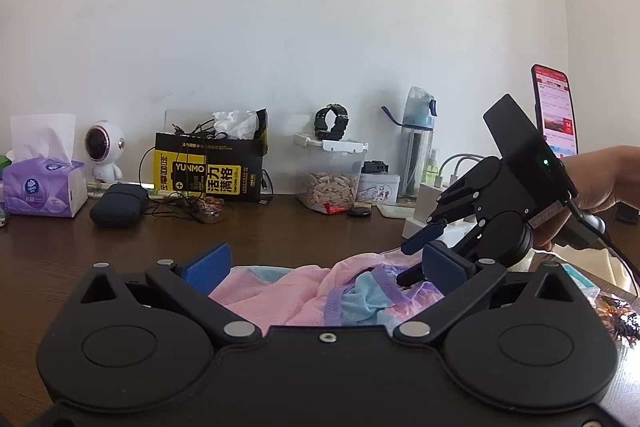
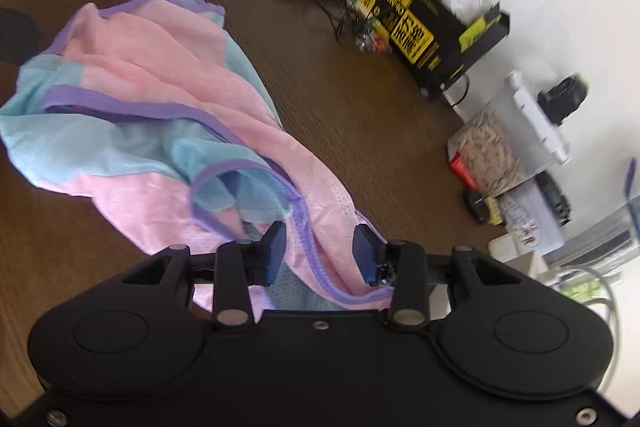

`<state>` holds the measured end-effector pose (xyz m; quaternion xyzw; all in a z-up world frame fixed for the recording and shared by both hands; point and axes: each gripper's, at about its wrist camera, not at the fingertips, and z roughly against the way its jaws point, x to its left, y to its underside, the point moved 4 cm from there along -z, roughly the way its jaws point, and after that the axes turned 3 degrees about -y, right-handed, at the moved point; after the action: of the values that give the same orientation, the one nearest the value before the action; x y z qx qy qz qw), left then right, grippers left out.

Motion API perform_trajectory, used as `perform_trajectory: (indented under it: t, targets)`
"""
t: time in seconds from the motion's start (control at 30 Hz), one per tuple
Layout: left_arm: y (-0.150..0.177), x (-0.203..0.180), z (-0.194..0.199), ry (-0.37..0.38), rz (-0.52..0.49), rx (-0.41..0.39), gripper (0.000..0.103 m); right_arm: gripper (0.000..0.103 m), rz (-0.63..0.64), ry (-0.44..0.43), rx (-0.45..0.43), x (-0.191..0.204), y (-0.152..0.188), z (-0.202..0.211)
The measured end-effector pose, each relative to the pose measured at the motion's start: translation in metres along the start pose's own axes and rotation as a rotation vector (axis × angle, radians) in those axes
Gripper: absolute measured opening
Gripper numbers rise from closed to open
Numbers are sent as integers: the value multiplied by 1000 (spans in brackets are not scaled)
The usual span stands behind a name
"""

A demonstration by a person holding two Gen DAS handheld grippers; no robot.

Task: Fold clothes
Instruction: 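Grasp the lavender trim with the left gripper while the right gripper grasps another trim edge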

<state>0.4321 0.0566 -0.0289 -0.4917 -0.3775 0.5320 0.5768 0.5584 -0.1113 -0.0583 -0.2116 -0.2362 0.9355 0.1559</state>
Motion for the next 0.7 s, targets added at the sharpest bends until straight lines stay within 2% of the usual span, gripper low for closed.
perform_trajectory:
  t: [0.03, 0.07, 0.1, 0.13, 0.23, 0.33, 0.43, 0.5, 0.63, 0.67, 0.7]
  targets:
    - [0, 2, -1, -4, 3, 4, 101, 40, -19, -35, -17, -2, 1, 0]
    - [0, 3, -1, -7, 6, 8, 101, 28, -33, -61, -24, -2, 1, 0]
    - [0, 5, -2, -9, 10, 11, 101, 21, -28, -73, -32, 1, 3, 3]
    - [0, 5, -2, -5, 12, 15, 102, 6, -23, -85, -41, 5, 5, 5]
    - [0, 2, 0, 10, -7, 18, 102, 5, -1, -64, -86, 15, 9, 16]
    - [1, -8, 3, 20, -71, 7, 102, 5, -7, 49, -235, 38, 17, 58]
    - [2, -30, 12, 61, -183, -11, 102, 5, 5, 162, -356, 65, 27, 96]
    - [4, -45, 18, 97, -236, -35, 102, 5, 46, 191, -400, 92, 34, 114]
    - [11, -71, 32, 154, -357, -70, 101, 5, 98, 283, -428, 138, 36, 138]
    - [12, -75, 35, 164, -378, -79, 98, 5, 127, 315, -419, 147, 36, 140]
    - [14, -79, 38, 177, -402, -81, 80, 5, 186, 364, -407, 162, 38, 141]
